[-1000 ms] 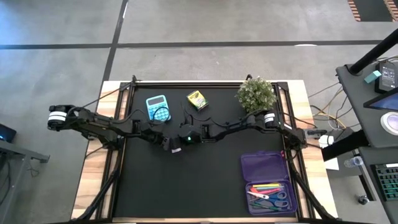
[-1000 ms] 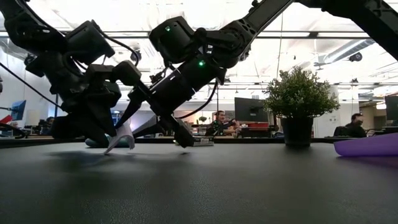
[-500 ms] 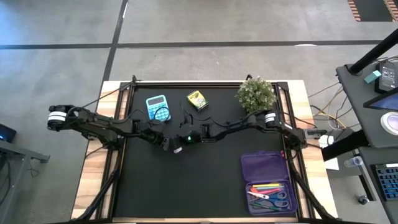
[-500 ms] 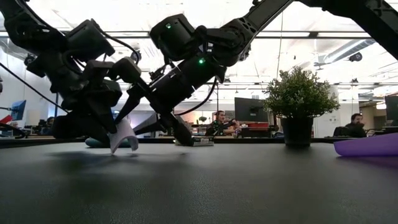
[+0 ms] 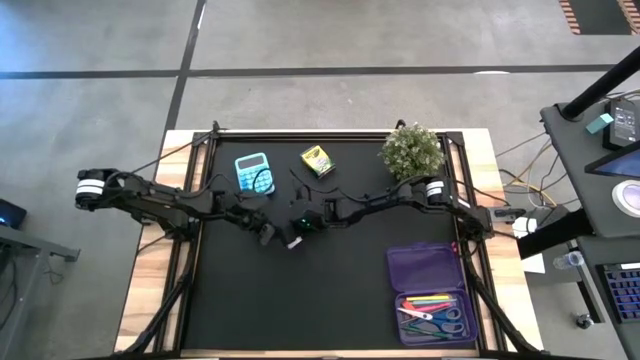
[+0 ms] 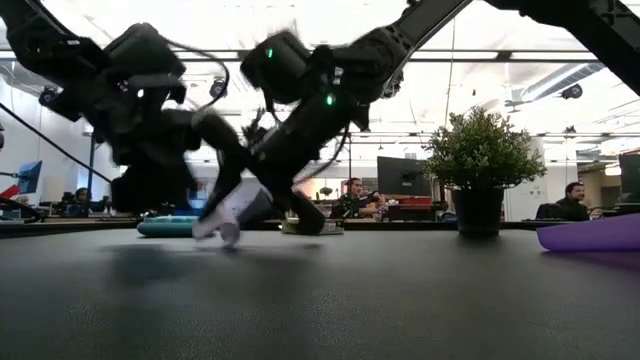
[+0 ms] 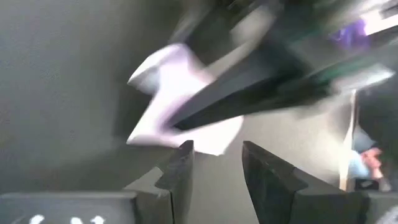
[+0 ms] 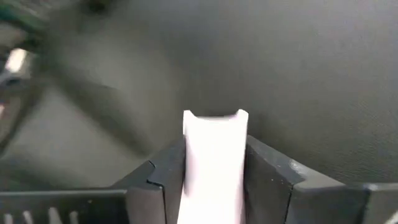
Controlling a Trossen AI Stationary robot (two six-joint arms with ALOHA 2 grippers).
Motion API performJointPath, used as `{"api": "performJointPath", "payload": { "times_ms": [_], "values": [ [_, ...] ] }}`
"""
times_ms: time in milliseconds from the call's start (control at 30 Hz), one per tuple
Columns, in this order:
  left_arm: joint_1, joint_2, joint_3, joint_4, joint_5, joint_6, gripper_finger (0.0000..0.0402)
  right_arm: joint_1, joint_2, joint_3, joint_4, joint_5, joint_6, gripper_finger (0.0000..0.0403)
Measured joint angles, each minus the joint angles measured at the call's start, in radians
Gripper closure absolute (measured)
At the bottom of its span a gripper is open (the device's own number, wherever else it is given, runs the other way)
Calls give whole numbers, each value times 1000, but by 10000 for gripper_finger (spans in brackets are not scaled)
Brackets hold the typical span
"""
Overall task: Pack school essentials
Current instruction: Put the white sticky notes into the supply box
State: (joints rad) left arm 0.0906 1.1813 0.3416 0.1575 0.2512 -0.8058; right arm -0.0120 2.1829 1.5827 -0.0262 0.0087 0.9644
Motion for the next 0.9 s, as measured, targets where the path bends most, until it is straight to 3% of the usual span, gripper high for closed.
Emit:
{"api": "performJointPath", "payload": {
  "times_ms": [533,733,900],
  "values": [
    [0,-4,-4,-19,2,4,283,0,-4,0,-77,-35,-6,331],
    [0,-12,-4,-23,4,1,283,3,-32,0,-122,-96,-7,329],
    [0,-26,-4,-24,6,0,283,11,-114,-1,-256,-98,-34,330]
  ]
}}
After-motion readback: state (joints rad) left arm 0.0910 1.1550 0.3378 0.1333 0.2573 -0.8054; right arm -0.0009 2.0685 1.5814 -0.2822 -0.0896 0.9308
